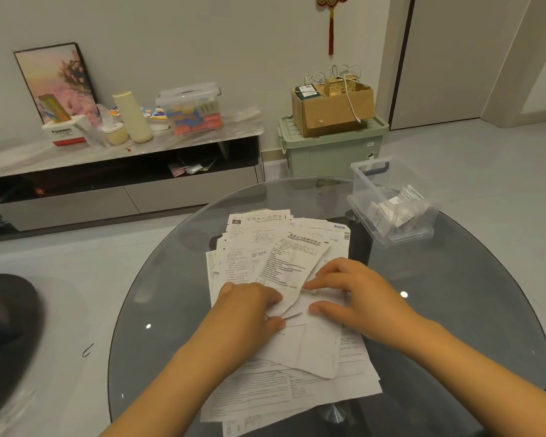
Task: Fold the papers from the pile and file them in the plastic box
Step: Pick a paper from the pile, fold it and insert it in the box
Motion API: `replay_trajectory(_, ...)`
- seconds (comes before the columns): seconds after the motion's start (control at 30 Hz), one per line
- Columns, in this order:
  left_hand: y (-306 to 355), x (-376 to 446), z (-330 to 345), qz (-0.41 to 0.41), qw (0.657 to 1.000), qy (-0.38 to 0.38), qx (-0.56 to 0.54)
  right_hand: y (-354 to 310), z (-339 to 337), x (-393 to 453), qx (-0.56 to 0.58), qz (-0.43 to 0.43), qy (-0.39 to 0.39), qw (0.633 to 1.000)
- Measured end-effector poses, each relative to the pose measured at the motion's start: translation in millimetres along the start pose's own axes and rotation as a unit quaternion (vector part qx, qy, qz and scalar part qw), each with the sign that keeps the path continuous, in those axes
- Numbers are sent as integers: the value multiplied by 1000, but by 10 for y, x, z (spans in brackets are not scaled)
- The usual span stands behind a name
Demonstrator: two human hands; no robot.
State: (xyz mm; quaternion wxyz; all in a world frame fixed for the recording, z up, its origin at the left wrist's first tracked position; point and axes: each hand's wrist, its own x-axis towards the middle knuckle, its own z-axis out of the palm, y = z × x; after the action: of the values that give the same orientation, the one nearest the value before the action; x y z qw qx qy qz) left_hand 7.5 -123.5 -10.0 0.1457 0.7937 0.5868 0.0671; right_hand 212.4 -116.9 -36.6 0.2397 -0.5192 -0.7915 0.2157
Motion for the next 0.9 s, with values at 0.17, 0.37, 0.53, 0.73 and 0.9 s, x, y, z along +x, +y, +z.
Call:
replay_trajectory(0.17,65,-52,-1,25,999,10,-22,-39,-41,-23,25,1,69,997)
replay_trajectory(0.37,149,-109,-36,47,998,15,-30,-47,-28,-52,3,-28,10,1000)
replay_trajectory(0.53,138,-108,-71,75,996,2,-54,-71,-84,-54,31,16,5,999)
replay_trajectory(0.73,15,-45,-105,49,983,-26,-172,-57,-103,-81,106,77,26,991)
replay_trajectory(0.9,0,31,-62,10,948,35,-316,-56,-101,-67,165,121,30,978)
